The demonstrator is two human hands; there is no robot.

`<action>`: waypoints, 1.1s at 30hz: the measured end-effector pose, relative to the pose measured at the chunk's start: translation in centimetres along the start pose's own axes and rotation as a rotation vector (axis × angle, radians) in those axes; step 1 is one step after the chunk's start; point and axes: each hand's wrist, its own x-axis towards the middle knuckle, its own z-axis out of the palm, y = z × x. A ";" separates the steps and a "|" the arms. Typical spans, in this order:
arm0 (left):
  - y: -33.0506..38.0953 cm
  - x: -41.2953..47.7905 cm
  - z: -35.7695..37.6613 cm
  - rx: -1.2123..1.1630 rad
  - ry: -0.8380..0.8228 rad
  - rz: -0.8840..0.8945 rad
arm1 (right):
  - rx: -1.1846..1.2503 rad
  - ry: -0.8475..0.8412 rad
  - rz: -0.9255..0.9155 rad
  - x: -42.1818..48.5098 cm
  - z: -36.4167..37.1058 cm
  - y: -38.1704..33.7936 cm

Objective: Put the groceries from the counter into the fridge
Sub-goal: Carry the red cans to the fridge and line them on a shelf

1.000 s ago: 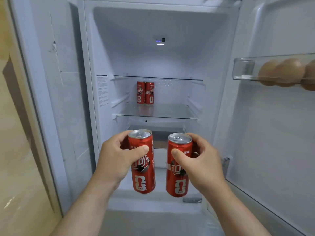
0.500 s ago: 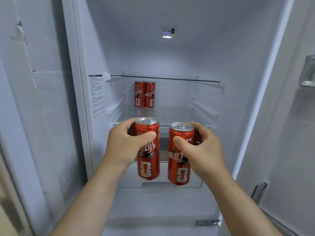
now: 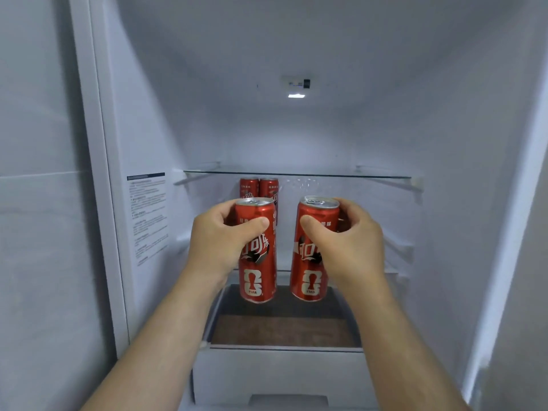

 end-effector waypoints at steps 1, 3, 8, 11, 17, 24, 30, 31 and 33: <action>-0.3 0.6 0.3 -0.002 0.003 -0.004 | -0.002 0.002 -0.006 0.4 0.4 0.3; -1.0 1.7 0.9 -0.010 0.004 -0.014 | -0.013 0.006 -0.012 1.3 1.2 1.0; -2.2 4.3 1.9 -0.036 -0.020 -0.028 | -0.064 0.050 -0.020 3.5 2.0 2.9; -2.6 5.7 2.3 -0.034 -0.037 -0.014 | -0.073 0.071 -0.021 4.6 2.3 3.9; -3.6 7.8 3.3 -0.049 -0.082 -0.024 | -0.106 0.097 -0.025 6.6 3.0 5.0; -4.6 9.8 4.7 -0.028 -0.099 -0.047 | -0.160 0.084 -0.043 8.8 3.2 6.1; -5.1 10.9 5.5 -0.010 -0.127 -0.041 | -0.163 0.080 -0.047 10.5 3.3 7.1; -5.2 11.0 5.6 -0.007 -0.128 -0.040 | -0.160 0.078 -0.045 10.7 3.4 7.3; -5.3 11.2 5.8 -0.006 -0.125 -0.036 | -0.160 0.070 -0.043 11.0 3.5 7.7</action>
